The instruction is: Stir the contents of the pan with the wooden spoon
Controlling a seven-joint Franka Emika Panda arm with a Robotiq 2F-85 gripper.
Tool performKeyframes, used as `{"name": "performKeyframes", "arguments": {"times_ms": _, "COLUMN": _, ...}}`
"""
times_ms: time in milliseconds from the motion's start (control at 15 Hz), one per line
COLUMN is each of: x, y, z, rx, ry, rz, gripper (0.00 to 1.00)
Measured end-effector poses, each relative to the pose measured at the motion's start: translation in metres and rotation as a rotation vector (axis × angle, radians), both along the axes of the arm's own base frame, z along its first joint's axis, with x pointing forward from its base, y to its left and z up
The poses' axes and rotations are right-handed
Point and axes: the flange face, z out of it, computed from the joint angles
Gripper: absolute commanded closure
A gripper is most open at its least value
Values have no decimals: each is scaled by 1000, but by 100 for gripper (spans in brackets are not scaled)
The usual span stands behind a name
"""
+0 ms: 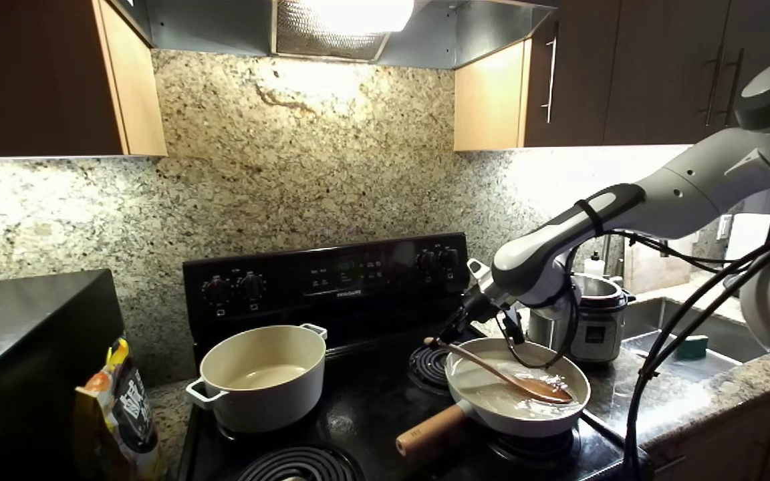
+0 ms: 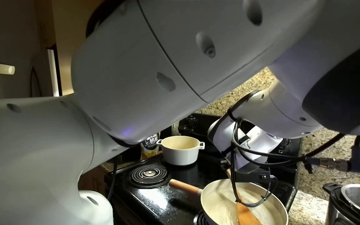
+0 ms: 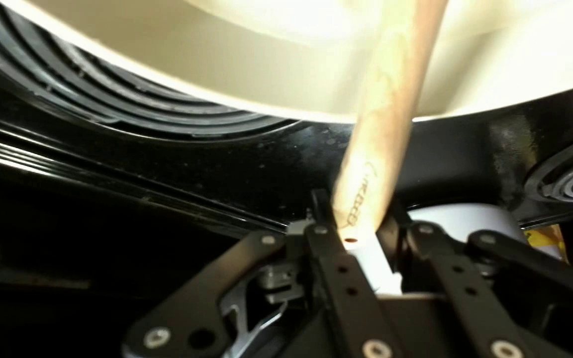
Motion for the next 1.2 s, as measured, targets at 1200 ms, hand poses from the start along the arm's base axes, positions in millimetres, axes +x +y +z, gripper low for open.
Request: {"name": "performKeyframes", "arguments": {"times_ms": 1200, "x": 50, "y": 38, "z": 35, "rx": 56, "ry": -49, "rz": -18, "gripper": 90}}
